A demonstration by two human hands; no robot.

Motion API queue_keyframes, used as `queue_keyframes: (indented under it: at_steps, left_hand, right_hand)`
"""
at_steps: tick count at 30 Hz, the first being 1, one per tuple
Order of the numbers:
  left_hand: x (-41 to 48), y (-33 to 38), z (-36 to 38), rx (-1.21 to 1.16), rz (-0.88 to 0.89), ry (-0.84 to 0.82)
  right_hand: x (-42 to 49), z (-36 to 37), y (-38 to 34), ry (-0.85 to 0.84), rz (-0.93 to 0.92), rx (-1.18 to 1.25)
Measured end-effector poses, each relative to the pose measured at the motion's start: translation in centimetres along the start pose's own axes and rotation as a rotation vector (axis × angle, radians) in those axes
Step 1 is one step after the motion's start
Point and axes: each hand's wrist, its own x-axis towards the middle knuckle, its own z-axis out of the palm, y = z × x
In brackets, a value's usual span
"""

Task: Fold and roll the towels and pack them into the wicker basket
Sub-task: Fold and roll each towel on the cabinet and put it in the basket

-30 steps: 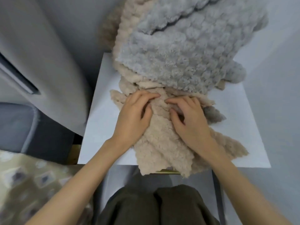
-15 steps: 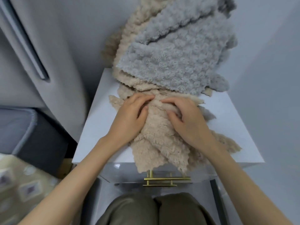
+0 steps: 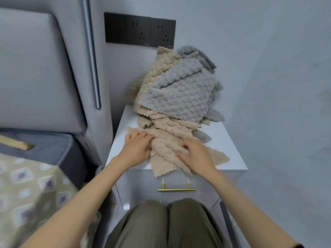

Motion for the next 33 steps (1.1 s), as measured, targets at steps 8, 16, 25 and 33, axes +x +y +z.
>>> queue_keyframes:
  at_steps: [8,16,25,33]
  left_hand:
    - [-2.0,1.9,-5.2,0.040,0.057,0.396]
    - [-3.8,4.2,-11.5,-0.753,-0.070,0.480]
    - [-5.0,8.0,-18.0,-0.973,0.026,0.679]
    - [-4.3,3.6,-14.4,-0.766,-0.073,0.312]
  right_hand:
    - [-2.9,-6.2,-2.4,0.244,0.053,0.153]
    - [-5.3,-15.4,-5.3,0.451,0.107,0.829]
    - [-7.6,-19.0,-6.2,0.792,0.148,0.819]
    - [-5.9,-15.5,-2.7,0.447,0.427,0.904]
